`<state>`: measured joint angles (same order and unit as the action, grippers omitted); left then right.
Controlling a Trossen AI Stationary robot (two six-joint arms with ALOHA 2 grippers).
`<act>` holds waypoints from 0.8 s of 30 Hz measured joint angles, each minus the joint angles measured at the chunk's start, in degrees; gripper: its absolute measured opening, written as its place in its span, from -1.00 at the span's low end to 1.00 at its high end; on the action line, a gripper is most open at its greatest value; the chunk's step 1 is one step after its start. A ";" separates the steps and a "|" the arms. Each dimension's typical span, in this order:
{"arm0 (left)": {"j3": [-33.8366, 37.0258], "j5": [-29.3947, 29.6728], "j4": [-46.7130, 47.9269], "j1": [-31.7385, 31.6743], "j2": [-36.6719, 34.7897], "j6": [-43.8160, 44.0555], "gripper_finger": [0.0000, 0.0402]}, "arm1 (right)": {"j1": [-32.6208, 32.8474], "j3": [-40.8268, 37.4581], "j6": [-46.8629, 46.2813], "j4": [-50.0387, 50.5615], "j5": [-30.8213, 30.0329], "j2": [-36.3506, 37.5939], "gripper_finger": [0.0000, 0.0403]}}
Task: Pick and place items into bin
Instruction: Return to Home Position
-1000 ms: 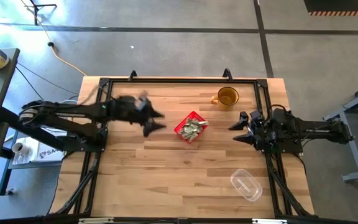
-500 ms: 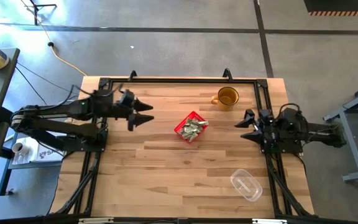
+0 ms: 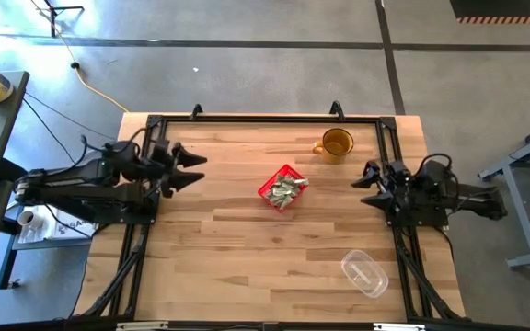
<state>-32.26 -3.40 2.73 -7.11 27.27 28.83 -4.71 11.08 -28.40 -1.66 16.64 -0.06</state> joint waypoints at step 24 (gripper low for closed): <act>20.32 0.00 20.94 0.00 -21.40 0.00 0.77 | 0.24 -10.15 0.33 -0.14 -7.37 0.05 0.32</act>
<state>-11.94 -3.40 23.67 -7.11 5.87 28.83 -4.47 0.93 -28.08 -1.80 9.27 -0.01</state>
